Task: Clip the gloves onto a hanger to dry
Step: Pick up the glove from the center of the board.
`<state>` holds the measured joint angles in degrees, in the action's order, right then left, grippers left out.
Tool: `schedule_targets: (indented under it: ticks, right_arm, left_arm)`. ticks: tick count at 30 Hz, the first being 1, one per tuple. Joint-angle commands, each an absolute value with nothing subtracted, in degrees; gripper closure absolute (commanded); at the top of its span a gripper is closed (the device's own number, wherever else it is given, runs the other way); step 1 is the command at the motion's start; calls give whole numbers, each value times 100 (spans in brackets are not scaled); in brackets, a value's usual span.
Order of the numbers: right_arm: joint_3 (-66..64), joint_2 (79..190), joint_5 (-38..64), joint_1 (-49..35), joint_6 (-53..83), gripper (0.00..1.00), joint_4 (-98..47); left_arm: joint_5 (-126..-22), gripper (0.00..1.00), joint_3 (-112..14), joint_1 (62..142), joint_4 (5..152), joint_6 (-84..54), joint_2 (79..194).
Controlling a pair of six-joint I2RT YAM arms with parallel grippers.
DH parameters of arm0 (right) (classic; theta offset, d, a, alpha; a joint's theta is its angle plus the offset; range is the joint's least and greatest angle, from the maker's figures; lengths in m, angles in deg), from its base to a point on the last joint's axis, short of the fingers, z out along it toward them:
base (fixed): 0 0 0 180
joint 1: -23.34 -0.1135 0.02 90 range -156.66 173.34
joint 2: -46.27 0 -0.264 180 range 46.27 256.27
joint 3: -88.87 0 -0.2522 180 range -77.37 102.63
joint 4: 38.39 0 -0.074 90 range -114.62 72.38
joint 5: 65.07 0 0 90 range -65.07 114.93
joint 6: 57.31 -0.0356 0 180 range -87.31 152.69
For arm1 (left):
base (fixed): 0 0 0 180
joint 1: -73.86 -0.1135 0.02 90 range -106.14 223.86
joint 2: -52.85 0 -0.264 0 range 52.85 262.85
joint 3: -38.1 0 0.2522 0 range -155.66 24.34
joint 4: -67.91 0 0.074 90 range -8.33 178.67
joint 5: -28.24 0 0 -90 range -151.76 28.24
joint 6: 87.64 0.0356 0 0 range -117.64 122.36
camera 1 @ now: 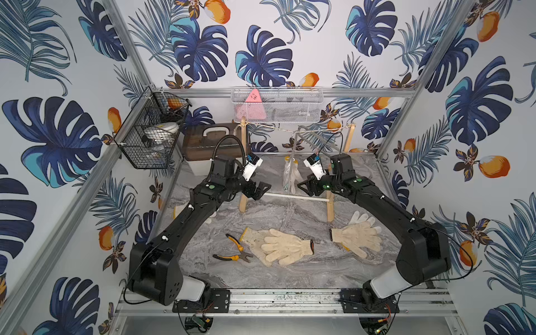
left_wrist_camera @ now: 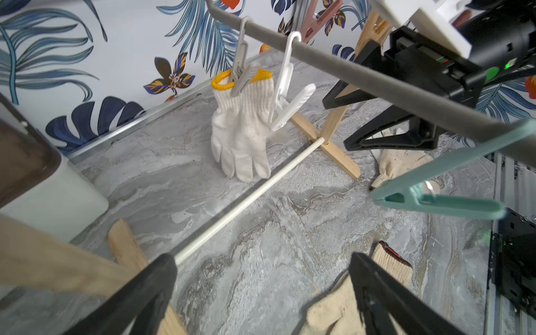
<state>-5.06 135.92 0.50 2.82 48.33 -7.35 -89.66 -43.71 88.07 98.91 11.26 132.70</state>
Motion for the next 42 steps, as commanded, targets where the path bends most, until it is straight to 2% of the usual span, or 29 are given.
schedule_targets:
  ticks: [1, 8, 15, 24, 32, 42]
  right_arm:
    - [-653, 13368, 68, 280, 4770, 27, -485]
    - [-1188, 12857, -130, 282, 4564, 24, -444]
    - [-1626, 12483, -242, 277, 4563, 18, -84]
    - [-2215, 11860, -203, 277, 4243, 13, 98]
    - [-2117, 11755, -27, 270, 4307, 11, 305]
    - [-1936, 11922, 61, 277, 4328, 10, 306]
  left_arm:
    - [-8338, 1, -4276, 8801, 10576, 852, 13026]
    - [-6642, 4, -3810, 8528, 11700, -262, 12489]
    - [-6013, 10, -3146, 7325, 11598, -1006, 12140]
    - [-4822, 19, -2894, 5789, 10952, -1879, 13105]
    - [-3985, 28, -3441, 5351, 10679, -2772, 14285]
    - [-4272, 32, -3302, 5320, 10053, -3201, 15074]
